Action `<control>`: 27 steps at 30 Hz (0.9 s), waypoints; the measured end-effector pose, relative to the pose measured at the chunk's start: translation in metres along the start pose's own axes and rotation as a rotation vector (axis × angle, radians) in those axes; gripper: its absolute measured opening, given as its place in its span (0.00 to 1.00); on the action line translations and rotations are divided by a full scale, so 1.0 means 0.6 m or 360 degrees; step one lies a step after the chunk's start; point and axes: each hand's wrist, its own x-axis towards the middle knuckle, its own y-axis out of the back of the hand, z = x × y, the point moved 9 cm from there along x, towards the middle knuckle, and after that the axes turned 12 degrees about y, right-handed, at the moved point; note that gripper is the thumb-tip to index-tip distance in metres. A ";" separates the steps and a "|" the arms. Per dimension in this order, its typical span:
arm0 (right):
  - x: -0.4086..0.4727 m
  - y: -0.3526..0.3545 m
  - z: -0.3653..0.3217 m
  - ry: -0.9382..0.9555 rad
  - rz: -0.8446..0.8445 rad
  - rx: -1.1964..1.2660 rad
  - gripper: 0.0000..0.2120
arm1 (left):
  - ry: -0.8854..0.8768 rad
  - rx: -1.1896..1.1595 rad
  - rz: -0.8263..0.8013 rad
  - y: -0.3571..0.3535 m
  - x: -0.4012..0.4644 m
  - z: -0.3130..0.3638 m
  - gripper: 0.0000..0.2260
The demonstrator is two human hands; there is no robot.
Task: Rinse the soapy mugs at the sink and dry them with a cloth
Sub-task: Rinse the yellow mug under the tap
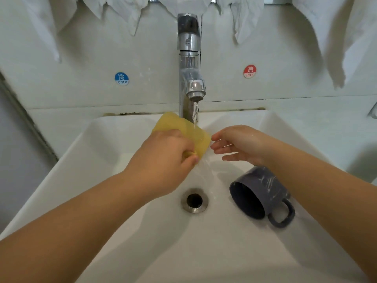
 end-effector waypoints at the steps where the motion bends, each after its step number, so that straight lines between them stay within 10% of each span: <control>1: 0.000 0.000 0.000 0.0005 0.0000 -0.0023 0.09 | -0.0028 0.0096 0.0000 -0.005 -0.002 0.003 0.11; 12: 0.002 0.009 -0.002 0.0006 0.0146 0.0055 0.12 | -0.0514 0.0533 0.0224 -0.027 -0.017 0.047 0.10; 27: 0.016 0.037 0.005 -0.0007 0.0288 -0.0079 0.09 | -0.0602 0.0125 0.0133 0.014 -0.031 0.047 0.14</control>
